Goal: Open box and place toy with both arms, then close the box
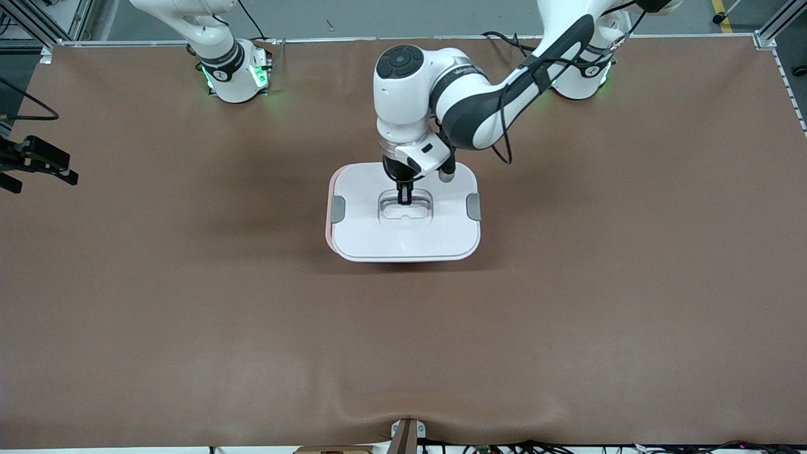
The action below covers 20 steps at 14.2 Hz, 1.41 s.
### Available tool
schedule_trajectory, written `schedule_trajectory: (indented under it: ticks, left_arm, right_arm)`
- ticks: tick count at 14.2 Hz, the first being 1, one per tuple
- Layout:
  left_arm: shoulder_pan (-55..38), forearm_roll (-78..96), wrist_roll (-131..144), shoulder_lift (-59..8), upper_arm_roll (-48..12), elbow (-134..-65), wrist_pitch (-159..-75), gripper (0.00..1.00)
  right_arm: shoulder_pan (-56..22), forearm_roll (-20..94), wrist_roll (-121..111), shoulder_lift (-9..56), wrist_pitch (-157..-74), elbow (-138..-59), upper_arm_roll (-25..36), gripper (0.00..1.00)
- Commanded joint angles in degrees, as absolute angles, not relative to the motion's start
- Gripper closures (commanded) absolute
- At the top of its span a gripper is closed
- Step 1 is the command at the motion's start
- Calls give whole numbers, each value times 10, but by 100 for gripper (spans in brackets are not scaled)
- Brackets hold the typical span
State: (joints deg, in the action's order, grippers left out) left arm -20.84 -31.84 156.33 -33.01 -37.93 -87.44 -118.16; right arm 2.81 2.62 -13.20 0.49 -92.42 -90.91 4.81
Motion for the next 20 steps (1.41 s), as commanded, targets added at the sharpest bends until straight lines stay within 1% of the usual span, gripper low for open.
schedule_trajectory:
  ticks: [1, 7, 10, 13, 16, 20]
  left_arm:
    - [-223, -348, 1611, -342, -377, -864, -1187, 100]
    - [-229, -374, 1636, -354, -376, -861, -1192, 100]
    - [-235, -372, 1636, -359, -375, -860, -1196, 100]
    - [-236, -372, 1640, -366, -375, -853, -1198, 100]
    - [-241, -372, 1648, -372, -375, -846, -1198, 100]
    - [-245, -374, 1648, -375, -374, -842, -1198, 100]
  right_arm:
    - [25, 26, -69, -3, -889, -905, 46, 0]
    - [24, 25, -69, -2, -918, -904, 43, 0]
    - [17, -15, -95, 4, -924, -903, 40, 0]
    - [0, -17, -95, 4, -918, -906, 40, 0]
    - [7, -21, -96, 20, -916, -905, 40, 0]
    - [32, -10, -89, 21, -923, -900, 43, 0]
